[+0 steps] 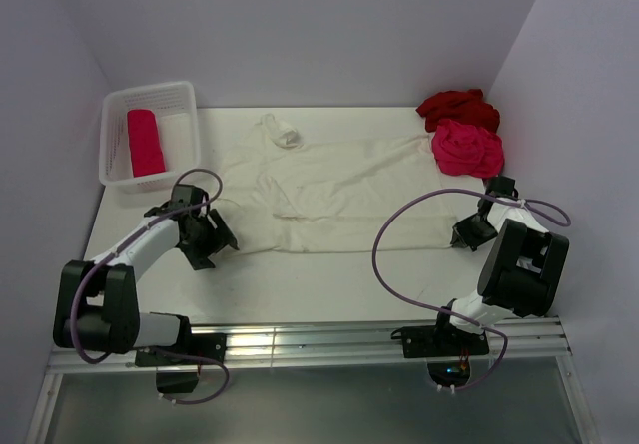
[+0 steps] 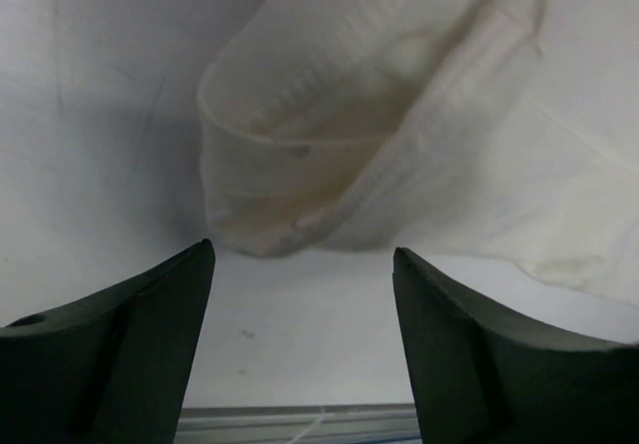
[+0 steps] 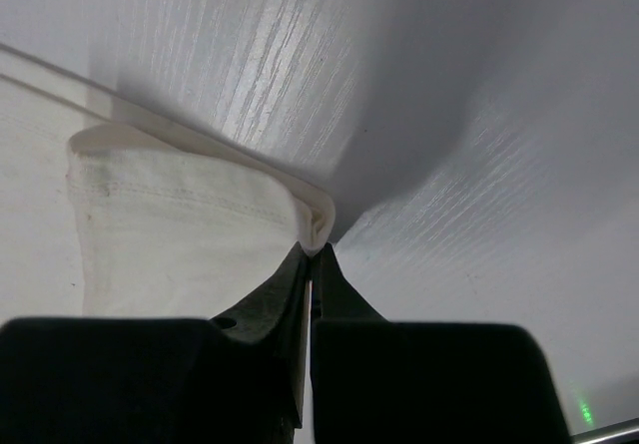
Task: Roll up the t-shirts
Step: Fold the tshirt
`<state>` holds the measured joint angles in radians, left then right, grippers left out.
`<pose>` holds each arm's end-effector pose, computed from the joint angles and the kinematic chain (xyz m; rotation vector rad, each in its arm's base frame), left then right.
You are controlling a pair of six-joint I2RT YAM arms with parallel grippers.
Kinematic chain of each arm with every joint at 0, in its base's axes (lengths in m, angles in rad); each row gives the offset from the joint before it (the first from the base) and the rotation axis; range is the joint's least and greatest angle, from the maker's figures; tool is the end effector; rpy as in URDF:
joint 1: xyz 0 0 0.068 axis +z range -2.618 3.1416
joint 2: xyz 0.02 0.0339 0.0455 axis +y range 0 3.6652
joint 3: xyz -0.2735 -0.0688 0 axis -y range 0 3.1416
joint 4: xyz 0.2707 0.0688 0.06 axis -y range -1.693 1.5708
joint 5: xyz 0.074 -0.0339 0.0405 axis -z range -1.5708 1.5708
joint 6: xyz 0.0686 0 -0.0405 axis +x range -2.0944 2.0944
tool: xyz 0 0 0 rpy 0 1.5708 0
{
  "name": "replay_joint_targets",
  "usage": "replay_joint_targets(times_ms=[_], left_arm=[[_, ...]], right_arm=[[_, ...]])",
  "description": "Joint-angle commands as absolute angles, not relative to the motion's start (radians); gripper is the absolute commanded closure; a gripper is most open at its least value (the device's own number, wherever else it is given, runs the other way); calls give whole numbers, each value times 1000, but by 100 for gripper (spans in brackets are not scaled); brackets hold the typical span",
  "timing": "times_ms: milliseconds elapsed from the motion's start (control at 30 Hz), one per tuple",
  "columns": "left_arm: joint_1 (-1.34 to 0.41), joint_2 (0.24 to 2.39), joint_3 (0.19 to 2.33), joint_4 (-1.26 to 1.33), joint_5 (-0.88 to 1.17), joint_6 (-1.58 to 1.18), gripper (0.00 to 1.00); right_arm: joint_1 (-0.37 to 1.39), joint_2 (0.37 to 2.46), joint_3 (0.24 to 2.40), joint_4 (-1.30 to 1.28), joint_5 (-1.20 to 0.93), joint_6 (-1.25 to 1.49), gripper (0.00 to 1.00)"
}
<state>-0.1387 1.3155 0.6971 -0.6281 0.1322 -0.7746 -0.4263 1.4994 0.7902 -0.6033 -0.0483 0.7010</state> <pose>0.2479 -0.0437 0.1355 -0.8720 2.7496 -0.3794 0.2576 -0.1133 0.1178 1.5363 2.4477 0.1205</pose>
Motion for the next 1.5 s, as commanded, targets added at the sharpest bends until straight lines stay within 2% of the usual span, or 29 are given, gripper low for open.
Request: replay_joint_targets(times_ms=[0, 67, 100, 133, 167, 533, 767, 833, 867, 967, 1033, 1100, 1133, 1167, 1300, 1367, 1467], left_arm=[[-135, 1389, 718, -543, 60, -760, 24], [-135, 1445, 748, -551, 23, -723, 46], [-135, 1453, 761, -563, 12, -710, 76], [-137, 1456, 779, -572, 5, -707, 94], [-137, 1451, 787, -586, 5, -703, 100], [-137, 1445, 871, -758, -28, -684, 100], [-135, 1434, 810, -764, 83, -724, 100], [-135, 1422, 784, -758, 104, -738, 100], [-135, 1414, 776, -759, 107, -739, 100], [-135, 1394, 758, -776, 109, -742, 100], [-135, 1382, 744, -785, 109, -744, 100], [-135, 1367, 732, -793, 106, -746, 100], [-135, 1364, 732, -793, 106, -747, 100], [-135, 1365, 735, -798, 98, -746, 100], [-135, 1377, 732, -796, 106, -744, 100], [-135, 1376, 732, -796, 109, -742, 100], [-135, 1371, 732, -787, 121, -739, 100]], right_arm=[[-431, 1459, 793, -623, -35, 692, 100], [-431, 1460, 801, -633, -31, 686, 100], [-431, 1460, 805, -638, -20, 684, 100], [-431, 1460, 808, -650, -15, 678, 100], [-431, 1460, 814, -656, -8, 673, 100], [-449, 1419, 801, -733, 89, 647, 100], [-451, 1385, 799, -773, 160, 626, 100], [-449, 1368, 789, -759, 97, 603, 88], [-449, 1359, 790, -761, 81, 600, 72], [-446, 1295, 805, -765, 20, 607, 51], [-434, 1252, 839, -776, -29, 601, 50], [-378, 1235, 874, -764, -69, 557, 50], [-336, 1238, 943, -785, -22, 552, 50], [-216, 1242, 977, -793, -11, 528, 50], [37, 1296, 1100, -734, -95, 506, 49], [107, 1357, 1163, -706, -135, 500, 49], [268, 1443, 1282, -684, -130, 468, 55]])
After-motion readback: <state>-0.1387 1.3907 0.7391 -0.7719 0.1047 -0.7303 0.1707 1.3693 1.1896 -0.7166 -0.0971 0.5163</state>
